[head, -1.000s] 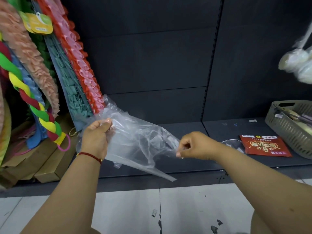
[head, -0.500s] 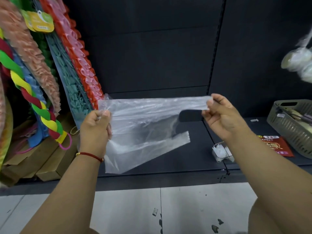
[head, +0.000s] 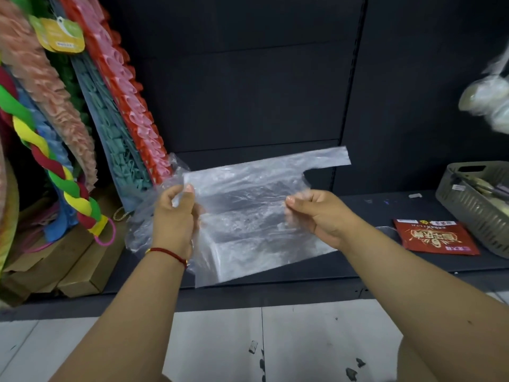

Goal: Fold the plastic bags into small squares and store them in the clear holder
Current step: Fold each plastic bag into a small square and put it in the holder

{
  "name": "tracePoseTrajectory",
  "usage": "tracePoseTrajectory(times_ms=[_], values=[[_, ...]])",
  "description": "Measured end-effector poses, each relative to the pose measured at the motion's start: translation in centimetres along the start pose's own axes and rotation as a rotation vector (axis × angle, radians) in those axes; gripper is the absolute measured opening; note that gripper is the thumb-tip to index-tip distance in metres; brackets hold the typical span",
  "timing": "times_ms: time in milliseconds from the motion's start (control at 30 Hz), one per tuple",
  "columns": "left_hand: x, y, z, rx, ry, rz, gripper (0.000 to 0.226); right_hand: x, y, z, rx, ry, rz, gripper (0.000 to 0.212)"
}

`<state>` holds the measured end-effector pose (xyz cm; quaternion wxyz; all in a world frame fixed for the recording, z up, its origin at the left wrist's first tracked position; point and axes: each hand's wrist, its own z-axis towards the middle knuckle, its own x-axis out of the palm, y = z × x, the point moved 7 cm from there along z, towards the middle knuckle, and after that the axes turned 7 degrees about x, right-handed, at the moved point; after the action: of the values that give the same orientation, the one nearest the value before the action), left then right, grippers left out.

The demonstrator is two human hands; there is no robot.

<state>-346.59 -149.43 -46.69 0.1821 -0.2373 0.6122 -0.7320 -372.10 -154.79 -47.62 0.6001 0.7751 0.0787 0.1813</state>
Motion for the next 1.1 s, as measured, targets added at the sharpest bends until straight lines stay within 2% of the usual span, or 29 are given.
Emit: tracePoseTrajectory(times_ms=[67, 133, 233, 333, 400, 567, 767, 833, 900, 1033, 1100], values=[[0.7, 0.2, -0.4, -0.051, 0.114, -0.019, 0.059, -0.7, 0.3, -0.1, -0.020, -0.036, -0.053, 0.020], [1.4, -0.1, -0.9, -0.030, 0.215, -0.059, 0.074, -1.4, 0.5, -0.2, -0.031, -0.095, -0.093, 0.020], [1.7, -0.3, -1.0, 0.025, 0.279, -0.002, 0.054, -2.3, 0.9, -0.3, -0.064, -0.186, -0.057, 0.007], [1.5, -0.2, -0.9, 0.056, 0.274, 0.091, 0.032, -3.5, 1.1, -0.3, -0.113, -0.287, -0.071, 0.041], [1.4, -0.3, -0.9, 0.076, 0.259, 0.116, 0.028, -3.8, 1.5, -0.6, -0.162, -0.280, -0.184, 0.052], [1.0, -0.8, -0.8, 0.139, 0.230, 0.212, 0.025, -3.8, 1.6, -0.8, -0.175, -0.198, -0.332, 0.035], [0.6, -1.7, -0.9, 0.260, 0.197, 0.452, 0.015, -4.7, 2.0, -1.0, -0.175, -0.323, -0.496, 0.018], [0.9, -2.1, -0.9, 0.299, 0.218, 0.536, 0.008, -4.8, 2.1, -1.0, -0.178, -0.344, -0.534, 0.014], [1.2, -2.3, -1.1, 0.328, 0.257, 0.588, 0.012, -4.7, 2.1, -1.0, -0.162, -0.329, -0.567, 0.013], [1.3, -3.0, -1.1, 0.362, 0.272, 0.605, 0.019, -4.4, 2.0, -1.0, -0.125, -0.264, -0.619, 0.014], [1.3, -3.4, -1.2, 0.356, 0.261, 0.515, 0.019, -4.0, 2.1, -1.1, -0.128, -0.225, -0.623, 0.016]])
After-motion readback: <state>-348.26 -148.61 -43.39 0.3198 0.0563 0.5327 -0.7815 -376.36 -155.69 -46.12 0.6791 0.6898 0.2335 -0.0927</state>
